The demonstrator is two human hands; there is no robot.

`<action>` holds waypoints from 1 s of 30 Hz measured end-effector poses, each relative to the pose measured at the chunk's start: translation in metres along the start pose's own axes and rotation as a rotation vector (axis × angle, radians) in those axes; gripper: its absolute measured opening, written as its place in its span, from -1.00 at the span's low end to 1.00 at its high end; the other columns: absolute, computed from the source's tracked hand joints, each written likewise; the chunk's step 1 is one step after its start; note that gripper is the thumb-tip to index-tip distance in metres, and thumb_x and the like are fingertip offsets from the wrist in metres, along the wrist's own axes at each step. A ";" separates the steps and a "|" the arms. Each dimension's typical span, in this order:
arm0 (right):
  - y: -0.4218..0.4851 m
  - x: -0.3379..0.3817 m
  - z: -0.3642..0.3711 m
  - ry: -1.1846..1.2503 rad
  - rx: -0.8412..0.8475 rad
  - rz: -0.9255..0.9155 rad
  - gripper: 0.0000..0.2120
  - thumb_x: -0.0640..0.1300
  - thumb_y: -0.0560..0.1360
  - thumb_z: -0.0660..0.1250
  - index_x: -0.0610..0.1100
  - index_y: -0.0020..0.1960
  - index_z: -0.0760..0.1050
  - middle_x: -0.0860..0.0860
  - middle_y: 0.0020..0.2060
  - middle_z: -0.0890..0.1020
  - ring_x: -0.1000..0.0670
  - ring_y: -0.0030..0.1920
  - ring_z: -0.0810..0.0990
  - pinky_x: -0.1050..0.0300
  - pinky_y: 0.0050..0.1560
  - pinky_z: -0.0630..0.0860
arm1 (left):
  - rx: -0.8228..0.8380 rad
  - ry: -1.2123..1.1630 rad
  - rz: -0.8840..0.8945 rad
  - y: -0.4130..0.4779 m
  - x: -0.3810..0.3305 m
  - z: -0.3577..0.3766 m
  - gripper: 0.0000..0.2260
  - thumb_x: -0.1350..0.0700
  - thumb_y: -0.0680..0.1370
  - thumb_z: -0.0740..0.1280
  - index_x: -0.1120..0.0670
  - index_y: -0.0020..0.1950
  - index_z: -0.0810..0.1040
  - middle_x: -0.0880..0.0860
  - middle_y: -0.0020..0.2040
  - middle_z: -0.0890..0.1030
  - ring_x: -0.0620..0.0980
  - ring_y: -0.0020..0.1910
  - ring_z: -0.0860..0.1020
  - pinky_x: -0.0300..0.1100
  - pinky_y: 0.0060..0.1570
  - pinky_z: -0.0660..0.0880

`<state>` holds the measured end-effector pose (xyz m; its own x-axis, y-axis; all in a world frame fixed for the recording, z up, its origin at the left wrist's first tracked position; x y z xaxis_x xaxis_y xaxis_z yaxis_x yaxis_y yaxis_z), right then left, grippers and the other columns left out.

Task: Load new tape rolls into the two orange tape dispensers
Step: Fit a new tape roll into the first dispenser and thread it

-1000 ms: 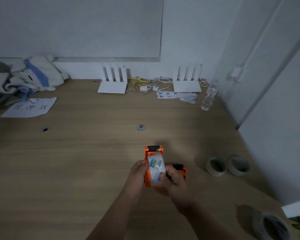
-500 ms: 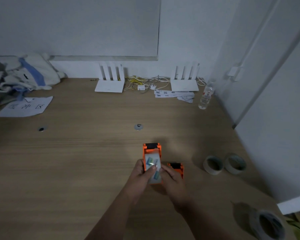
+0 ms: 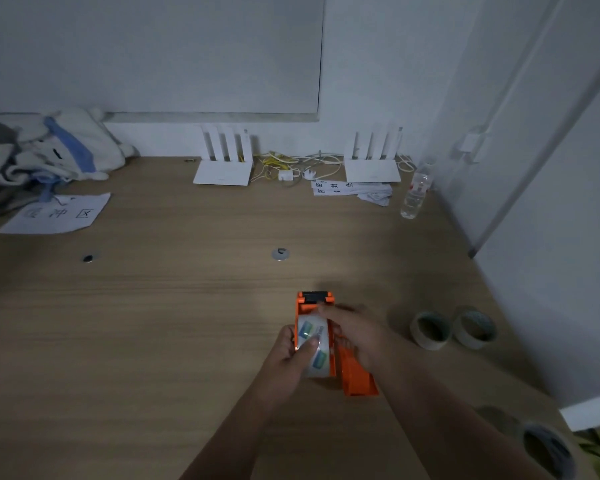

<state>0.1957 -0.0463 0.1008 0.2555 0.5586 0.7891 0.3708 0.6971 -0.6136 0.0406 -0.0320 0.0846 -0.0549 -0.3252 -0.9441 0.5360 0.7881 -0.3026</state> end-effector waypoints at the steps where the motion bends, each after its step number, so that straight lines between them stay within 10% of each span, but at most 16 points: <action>1: -0.003 0.003 0.002 -0.016 -0.013 -0.034 -0.63 0.07 0.27 0.55 -0.10 -0.01 0.67 -0.12 -0.11 0.74 -0.13 -0.05 0.72 -0.13 0.09 0.64 | -0.008 -0.004 0.005 -0.001 0.000 0.000 -0.86 0.14 0.59 0.31 0.08 0.14 0.52 0.17 0.07 0.67 0.09 0.03 0.67 0.06 0.10 0.58; 4: -0.010 0.010 0.004 -0.065 -0.095 -0.204 -0.98 -0.09 0.39 0.50 -0.01 -0.22 0.68 -0.10 -0.21 0.74 -0.12 -0.13 0.73 -0.05 0.01 0.66 | -0.038 -0.009 0.027 -0.003 0.001 0.001 -0.87 0.14 0.59 0.31 0.10 0.12 0.54 0.16 0.01 0.69 0.00 -0.06 0.66 -0.02 0.02 0.59; 13: -0.018 0.024 0.009 -0.188 -0.117 -0.386 -0.93 -0.22 0.46 0.43 -0.14 -0.19 0.66 -0.03 -0.29 0.69 0.03 -0.25 0.64 0.11 -0.17 0.57 | 0.047 0.071 -0.001 -0.006 0.007 -0.001 -0.50 0.27 0.36 0.50 0.07 0.24 0.43 0.09 0.10 0.64 -0.14 -0.05 0.64 -0.27 -0.15 0.55; 18: -0.017 0.037 0.007 -0.186 -0.201 -0.554 -0.92 -0.23 0.47 0.40 -0.18 -0.17 0.66 -0.07 -0.27 0.71 0.12 -0.28 0.61 0.23 -0.19 0.52 | -0.023 0.032 0.038 -0.007 0.004 0.004 -0.64 0.14 0.36 0.46 0.13 0.14 0.51 0.14 -0.01 0.67 -0.04 -0.12 0.62 -0.11 -0.13 0.57; 30: -0.019 0.060 0.001 -0.129 -0.247 -0.588 -0.88 -0.08 0.39 0.47 0.07 -0.31 0.66 0.04 -0.43 0.67 0.07 -0.37 0.60 -0.09 -0.14 0.62 | 0.061 -0.035 0.087 -0.010 -0.010 0.009 -0.56 0.44 0.38 0.47 0.22 0.18 0.43 0.05 -0.08 0.66 -0.10 -0.21 0.66 -0.22 -0.33 0.57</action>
<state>0.2034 -0.0258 0.1597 -0.1567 0.1754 0.9720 0.6145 0.7878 -0.0431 0.0435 -0.0415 0.0982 0.0229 -0.2761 -0.9609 0.5882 0.7809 -0.2104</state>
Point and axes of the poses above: each hand's wrist, its own y-axis towards the middle knuckle, its own z-axis out of the palm, x = y × z, the point moved 1 cm from there along y, towards the middle knuckle
